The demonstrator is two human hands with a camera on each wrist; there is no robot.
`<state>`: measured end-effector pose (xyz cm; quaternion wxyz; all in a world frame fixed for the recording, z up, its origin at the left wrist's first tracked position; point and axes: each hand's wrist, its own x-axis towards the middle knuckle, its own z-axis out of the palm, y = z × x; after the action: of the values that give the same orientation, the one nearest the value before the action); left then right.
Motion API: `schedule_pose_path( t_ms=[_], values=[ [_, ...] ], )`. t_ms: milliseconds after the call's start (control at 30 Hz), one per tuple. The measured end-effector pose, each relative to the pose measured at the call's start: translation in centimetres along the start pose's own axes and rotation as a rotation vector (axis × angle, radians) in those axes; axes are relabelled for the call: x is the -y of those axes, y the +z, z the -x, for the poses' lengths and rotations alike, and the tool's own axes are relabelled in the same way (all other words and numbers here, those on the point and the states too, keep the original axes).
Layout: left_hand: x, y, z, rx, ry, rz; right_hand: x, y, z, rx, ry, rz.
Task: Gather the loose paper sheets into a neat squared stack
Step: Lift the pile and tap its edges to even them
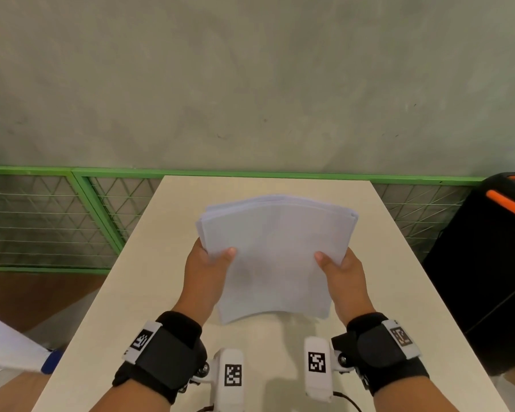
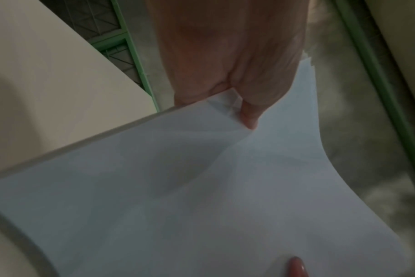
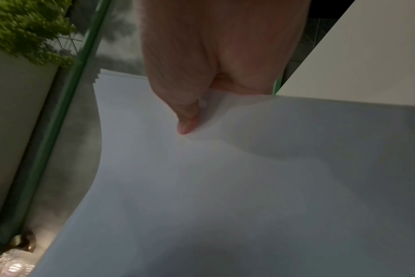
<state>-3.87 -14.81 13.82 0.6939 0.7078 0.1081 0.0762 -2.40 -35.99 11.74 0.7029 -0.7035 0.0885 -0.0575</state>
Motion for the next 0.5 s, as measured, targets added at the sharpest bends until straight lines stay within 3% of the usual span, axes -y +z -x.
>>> schedule_pose_path(
  t_ms=[200, 500],
  values=[
    [-0.9, -0.2, -0.3, 0.003, 0.044, 0.004, 1.1, 0.0, -0.4, 0.04, -0.051, -0.042],
    [-1.1, -0.1, -0.8, 0.013, 0.056, 0.027, 1.4, 0.2, 0.0, -0.027, -0.103, 0.056]
  ],
)
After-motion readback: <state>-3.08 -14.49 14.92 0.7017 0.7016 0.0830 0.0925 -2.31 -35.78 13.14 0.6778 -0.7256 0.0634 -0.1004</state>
